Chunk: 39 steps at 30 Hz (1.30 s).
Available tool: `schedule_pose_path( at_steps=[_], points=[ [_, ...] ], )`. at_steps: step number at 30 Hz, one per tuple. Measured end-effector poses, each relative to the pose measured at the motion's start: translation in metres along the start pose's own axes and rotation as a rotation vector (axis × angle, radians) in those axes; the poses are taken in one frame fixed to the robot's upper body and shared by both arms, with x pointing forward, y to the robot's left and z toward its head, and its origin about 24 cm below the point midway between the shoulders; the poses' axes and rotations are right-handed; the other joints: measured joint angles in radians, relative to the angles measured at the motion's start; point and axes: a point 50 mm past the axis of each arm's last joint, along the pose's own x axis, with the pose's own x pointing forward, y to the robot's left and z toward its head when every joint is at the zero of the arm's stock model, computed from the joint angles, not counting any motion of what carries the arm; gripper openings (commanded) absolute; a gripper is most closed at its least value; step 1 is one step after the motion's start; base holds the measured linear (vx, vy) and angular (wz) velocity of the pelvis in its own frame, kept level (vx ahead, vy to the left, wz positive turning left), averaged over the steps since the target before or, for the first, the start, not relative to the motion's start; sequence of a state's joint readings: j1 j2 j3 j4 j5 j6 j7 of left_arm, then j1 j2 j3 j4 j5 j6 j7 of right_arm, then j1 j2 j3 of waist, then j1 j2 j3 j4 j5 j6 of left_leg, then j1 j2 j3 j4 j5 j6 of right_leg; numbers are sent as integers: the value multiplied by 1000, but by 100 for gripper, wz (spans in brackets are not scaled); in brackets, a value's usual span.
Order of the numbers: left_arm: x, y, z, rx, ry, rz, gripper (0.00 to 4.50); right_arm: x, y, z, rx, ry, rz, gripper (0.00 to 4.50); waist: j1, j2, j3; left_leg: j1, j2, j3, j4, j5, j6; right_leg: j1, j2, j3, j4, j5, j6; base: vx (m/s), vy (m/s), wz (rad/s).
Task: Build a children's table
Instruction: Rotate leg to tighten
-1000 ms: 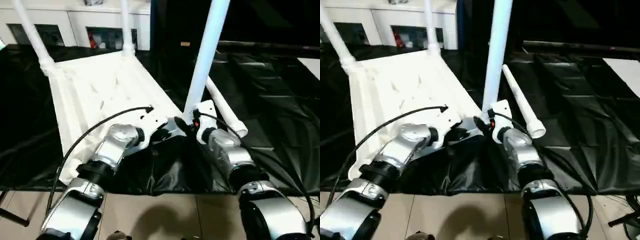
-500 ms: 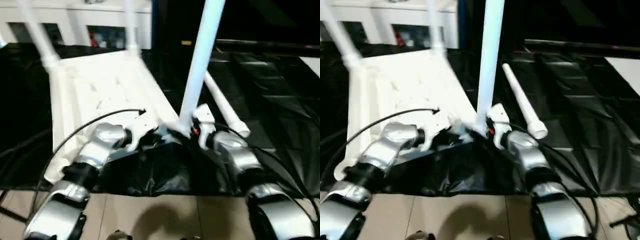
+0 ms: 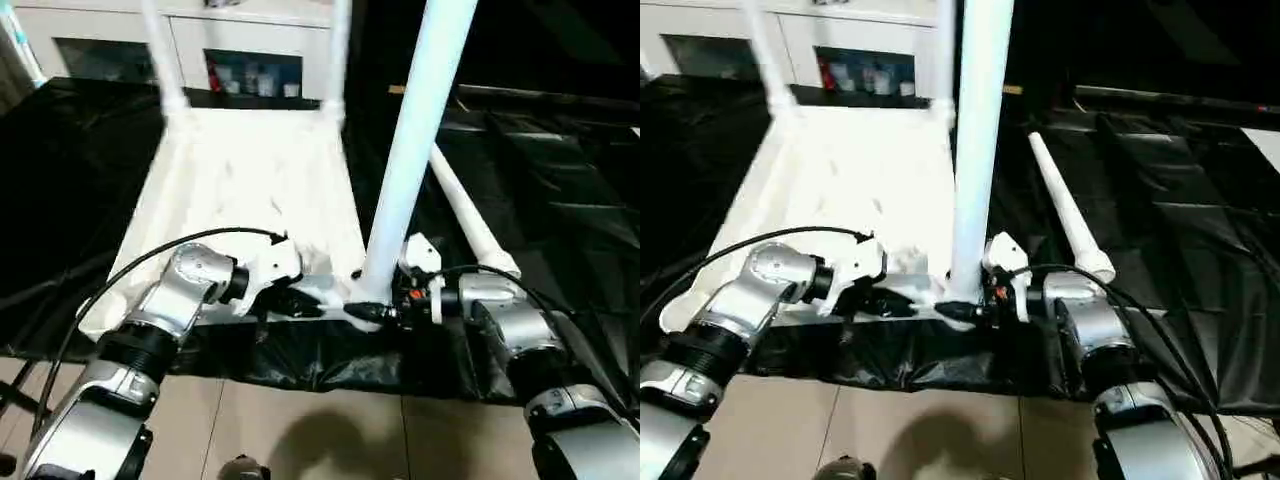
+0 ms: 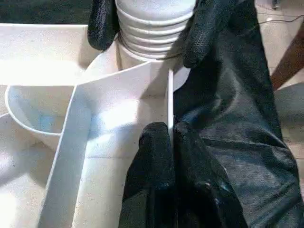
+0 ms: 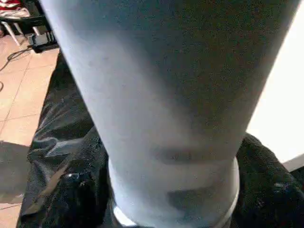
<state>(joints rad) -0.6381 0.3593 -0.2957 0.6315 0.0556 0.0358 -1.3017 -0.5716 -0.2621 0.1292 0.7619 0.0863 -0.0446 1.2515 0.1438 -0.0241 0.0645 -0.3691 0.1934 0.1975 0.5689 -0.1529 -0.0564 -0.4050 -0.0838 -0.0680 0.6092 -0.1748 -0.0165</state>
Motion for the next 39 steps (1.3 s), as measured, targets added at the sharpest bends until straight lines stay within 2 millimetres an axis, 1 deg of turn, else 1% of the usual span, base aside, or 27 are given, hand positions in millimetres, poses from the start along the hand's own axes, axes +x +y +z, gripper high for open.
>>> schedule_pose_path(
  at_steps=[5,8,9,11,12,13,15,18,19,21,23,26,32,36,39],
  points=[
    [2,1,0,-9,-2,30,0,1,-2,0,13,1,-39,276,0,0,0,1,0,0,0,0,0,1,0,0,1,0,0,0,0,0],
    [6,9,0,-36,1,151,0,10,-12,1,54,-12,-213,275,-10,-1,-1,4,0,0,1,0,0,3,0,0,1,-3,5,0,0,0],
    [11,15,3,-42,15,233,0,18,-20,2,94,-24,-346,275,-26,-2,0,5,0,0,1,0,0,2,0,0,1,-3,5,0,0,0],
    [21,19,9,-62,19,310,0,24,-29,5,129,-36,-495,275,-41,-2,0,4,-2,-1,1,0,0,0,-2,-1,0,-3,6,0,0,0],
    [30,20,13,-90,10,353,0,26,-32,5,164,-44,-586,275,-49,-2,0,5,-3,-1,1,0,0,0,-4,-2,0,-3,6,0,0,0],
    [34,20,15,-105,4,376,0,27,-34,5,184,-47,-640,275,-55,-2,0,5,-3,-1,1,0,0,0,-4,-1,0,-3,6,0,0,0],
    [41,21,19,-126,-2,410,0,29,-38,6,210,-53,-715,275,-60,-2,0,5,-3,-1,1,0,0,0,-4,-2,0,-3,6,0,0,0],
    [47,21,23,-150,-15,456,0,34,-41,9,226,-65,-790,275,-61,-1,0,5,-3,-1,1,0,0,0,-4,-2,1,-3,5,0,0,0],
    [48,21,24,-150,-18,466,0,34,-42,10,226,-69,-807,310,-61,-1,0,4,-3,-1,0,0,0,-1,-4,-2,1,-2,5,0,0,0],
    [48,22,25,-148,-20,470,0,35,-42,10,219,-74,-816,344,-59,-1,0,4,-3,-1,-1,-1,0,-1,-4,-2,1,1,0,0,0,0],
    [48,22,25,-147,-20,472,0,36,-41,11,215,-79,-809,354,-59,-1,0,4,-3,-1,-2,-1,0,-1,-4,-2,0,1,0,0,0,0],
    [45,22,24,-138,-17,461,0,36,-40,11,198,-84,-774,389,-61,-1,0,4,-3,-1,-2,-1,0,-1,-3,-2,1,1,0,0,0,0],
    [30,20,14,-88,-10,376,0,31,-34,8,109,-70,-587,389,-61,-1,0,3,-2,-1,-2,-1,0,-2,-3,-3,0,1,0,0,0,0],
    [20,15,9,-66,-15,289,0,23,-27,5,50,-60,-437,389,-53,-1,0,2,-2,-1,-2,-2,0,-2,-3,-3,0,1,0,0,0,0],
    [16,11,7,-44,-17,222,0,10,-22,2,17,-40,-314,389,-39,0,0,2,-2,0,-1,-2,0,-2,-3,-3,0,1,0,0,0,0]
  ],
)
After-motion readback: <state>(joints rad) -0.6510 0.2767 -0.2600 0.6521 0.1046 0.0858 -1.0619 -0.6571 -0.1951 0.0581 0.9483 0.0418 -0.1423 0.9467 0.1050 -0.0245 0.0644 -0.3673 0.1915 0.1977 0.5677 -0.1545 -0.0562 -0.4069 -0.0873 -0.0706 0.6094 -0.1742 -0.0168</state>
